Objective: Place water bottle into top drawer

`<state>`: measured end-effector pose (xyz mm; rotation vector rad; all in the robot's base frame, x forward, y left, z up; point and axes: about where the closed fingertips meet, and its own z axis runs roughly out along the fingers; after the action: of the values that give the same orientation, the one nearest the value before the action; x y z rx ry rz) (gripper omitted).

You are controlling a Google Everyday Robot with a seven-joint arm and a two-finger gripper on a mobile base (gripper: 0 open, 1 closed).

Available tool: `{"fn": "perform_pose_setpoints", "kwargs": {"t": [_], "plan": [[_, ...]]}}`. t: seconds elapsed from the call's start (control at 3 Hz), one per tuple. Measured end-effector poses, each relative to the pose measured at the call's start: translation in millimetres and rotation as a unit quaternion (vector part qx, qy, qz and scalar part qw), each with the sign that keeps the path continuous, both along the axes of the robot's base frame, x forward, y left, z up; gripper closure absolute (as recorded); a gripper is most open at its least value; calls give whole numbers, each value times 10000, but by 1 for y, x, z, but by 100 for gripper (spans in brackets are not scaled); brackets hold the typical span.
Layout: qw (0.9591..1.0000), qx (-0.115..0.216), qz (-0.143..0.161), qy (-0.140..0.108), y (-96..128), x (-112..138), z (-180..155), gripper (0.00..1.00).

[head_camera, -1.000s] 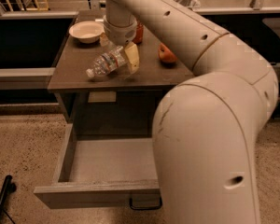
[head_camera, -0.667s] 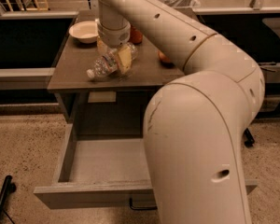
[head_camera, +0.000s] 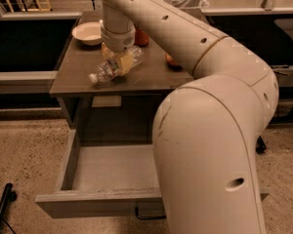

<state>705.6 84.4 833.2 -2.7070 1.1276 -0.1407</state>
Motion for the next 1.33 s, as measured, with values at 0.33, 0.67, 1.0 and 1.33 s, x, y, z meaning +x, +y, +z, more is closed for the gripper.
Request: {"fn": "perform_pose_setpoints", "kwargs": {"t": [0.33,0.67,1.0,1.33], "plan": [[9990,212,-357,143,-14,-28,13,100],[9934,227,-1116,-122,-39,-70,44,100],[9822,255,-1847,215,-65,-140,29,100],[9751,17,-2149,547,-64,-182,-8,100]]}}
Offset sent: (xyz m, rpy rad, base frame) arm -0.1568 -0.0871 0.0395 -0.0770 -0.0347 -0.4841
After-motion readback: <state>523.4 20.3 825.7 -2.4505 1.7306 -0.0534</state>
